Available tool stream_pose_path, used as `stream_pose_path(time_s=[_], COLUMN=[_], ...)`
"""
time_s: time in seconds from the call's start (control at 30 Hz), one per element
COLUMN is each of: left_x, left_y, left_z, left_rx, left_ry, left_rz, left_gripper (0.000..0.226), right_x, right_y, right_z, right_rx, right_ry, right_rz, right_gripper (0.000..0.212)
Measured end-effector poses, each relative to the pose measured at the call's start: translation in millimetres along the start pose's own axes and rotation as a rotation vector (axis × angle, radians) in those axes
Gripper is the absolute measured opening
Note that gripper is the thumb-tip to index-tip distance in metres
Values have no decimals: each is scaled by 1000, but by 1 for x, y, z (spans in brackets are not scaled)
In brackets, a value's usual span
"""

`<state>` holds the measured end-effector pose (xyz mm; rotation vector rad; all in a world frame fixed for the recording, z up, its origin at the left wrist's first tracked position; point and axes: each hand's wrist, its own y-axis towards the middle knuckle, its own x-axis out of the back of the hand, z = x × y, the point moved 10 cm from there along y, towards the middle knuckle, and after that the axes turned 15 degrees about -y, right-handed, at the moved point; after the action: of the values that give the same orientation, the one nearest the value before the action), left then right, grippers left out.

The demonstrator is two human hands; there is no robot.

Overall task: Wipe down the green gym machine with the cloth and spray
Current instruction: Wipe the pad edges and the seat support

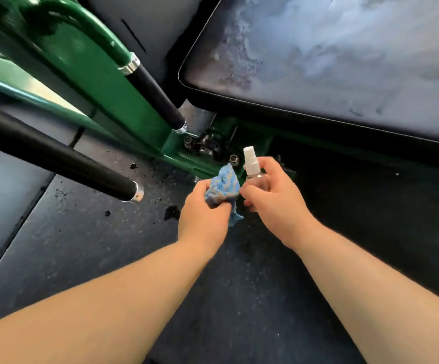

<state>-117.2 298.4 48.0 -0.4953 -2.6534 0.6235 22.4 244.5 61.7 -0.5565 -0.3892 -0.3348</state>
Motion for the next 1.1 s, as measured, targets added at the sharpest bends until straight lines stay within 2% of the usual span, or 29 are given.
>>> stream_pose_path(time_s=[0.07, 0.1, 0.17, 0.23, 0.37, 0.53, 0.67, 0.8, 0.97, 1.1], left_x=[-5, -8, -11, -4, 26, 58, 64, 55, 42, 21], left_y=[18, 26, 44, 59, 72, 70, 70, 73, 73, 70], left_z=[11, 14, 12, 2, -17, -31, -20, -29, -41, -40], left_rx=[-31, -56, -141, -252, -313, -261, -222, -290, -312, -324], left_ry=[30, 67, 165, 285, 269, 155, 127, 118, 104, 121], left_rz=[13, 38, 95, 111, -23, -215, -218, -155, -129, -72], left_gripper=[27, 25, 25, 27, 28, 30, 30, 23, 27, 29], right_x=[-5, -6, -3, 5, 15, 5, -8, 0, 20, 45], right_y=[14, 21, 36, 46, 54, 63, 79, 95, 96, 86], right_z=[-3, -3, -4, 4, 16, 29, 67, 86, 47, 37], right_rx=[53, 61, 83, 95, 40, -98, -7, -5, -91, -55], right_ry=[-34, -38, -33, -45, -68, -210, -427, -574, -702, -717], right_rz=[-26, -43, -110, -222, -339, -253, -279, -364, -334, -378], right_gripper=[11, 7, 39, 55, 64, 81, 68, 54, 63, 60])
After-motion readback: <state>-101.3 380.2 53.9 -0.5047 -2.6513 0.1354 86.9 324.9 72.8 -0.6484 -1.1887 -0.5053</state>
